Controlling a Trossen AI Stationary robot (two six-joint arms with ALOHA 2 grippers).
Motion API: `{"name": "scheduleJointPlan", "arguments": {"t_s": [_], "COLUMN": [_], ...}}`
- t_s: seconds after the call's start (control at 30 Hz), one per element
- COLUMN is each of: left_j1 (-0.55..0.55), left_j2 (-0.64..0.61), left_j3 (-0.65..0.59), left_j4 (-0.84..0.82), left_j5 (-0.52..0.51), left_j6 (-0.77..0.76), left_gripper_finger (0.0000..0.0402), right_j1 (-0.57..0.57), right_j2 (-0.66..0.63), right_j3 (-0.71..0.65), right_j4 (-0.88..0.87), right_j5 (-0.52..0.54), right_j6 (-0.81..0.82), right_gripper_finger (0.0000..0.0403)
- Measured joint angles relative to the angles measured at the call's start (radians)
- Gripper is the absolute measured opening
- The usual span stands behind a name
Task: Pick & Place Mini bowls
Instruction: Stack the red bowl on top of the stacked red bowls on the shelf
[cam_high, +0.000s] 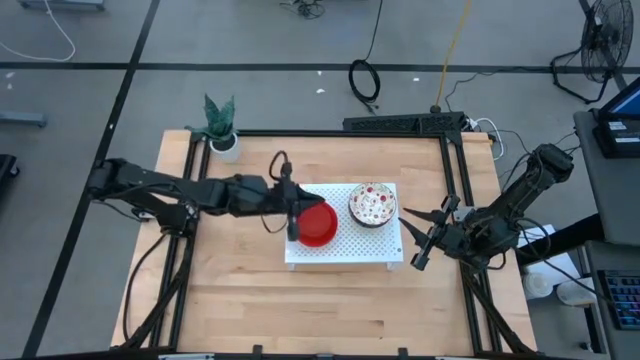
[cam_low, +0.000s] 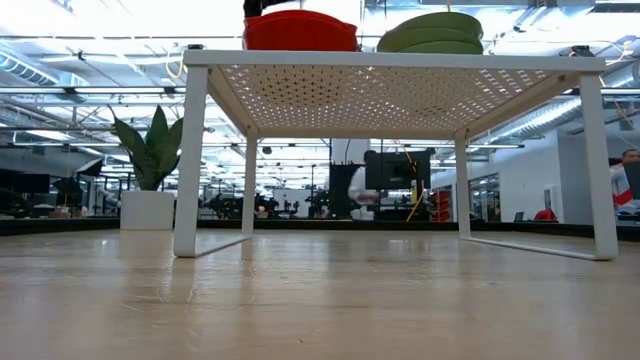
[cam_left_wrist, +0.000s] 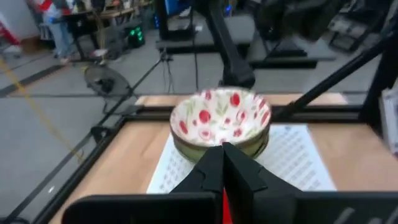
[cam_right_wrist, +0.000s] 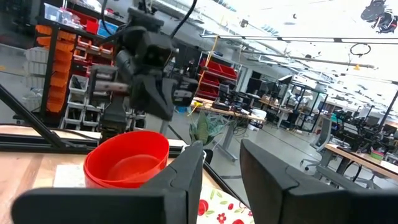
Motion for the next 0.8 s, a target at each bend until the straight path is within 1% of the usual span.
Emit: {"name": "scheduleJointPlan", "arguments": {"t_s": [0.2, 0.37, 0.5, 0.57, 0.67, 0.8], "left_j1": [-0.007, 0.003, -0.013, -0.032, -0.073, -0.129], "left_j2": [0.067, 0.093, 0.043, 0.008, -0.044, -0.110], "left_j3": [-0.002, -0.003, -0.002, -0.001, -0.001, 0.000], "left_j4": [-0.048, -0.021, 0.056, 0.062, 0.046, -0.073], "left_j5": [-0.105, -0.113, -0.112, -0.104, -0.104, -0.102], "left_j6": [-0.049, -0.059, -0.009, 0.017, 0.045, 0.013], "left_gripper_finger": [0.0003, 0.0005, 0.0005, 0.0008, 0.0009, 0.0003], "right_j1": [0.000, 0.000, 0.000, 0.000, 0.000, 0.000], "right_j2": [0.000, 0.000, 0.000, 0.000, 0.000, 0.000], "right_j3": [0.000, 0.000, 0.000, 0.000, 0.000, 0.000], "right_j4": [-0.002, -0.002, -0.003, -0.004, -0.005, -0.007], "right_j5": [-0.001, -0.002, -0.002, -0.001, -0.001, -0.001], "right_j6": [0.016, 0.021, 0.020, 0.019, 0.008, 0.006], "right_gripper_finger": [0.0093, 0.0093, 0.0093, 0.0093, 0.0093, 0.0093]}}
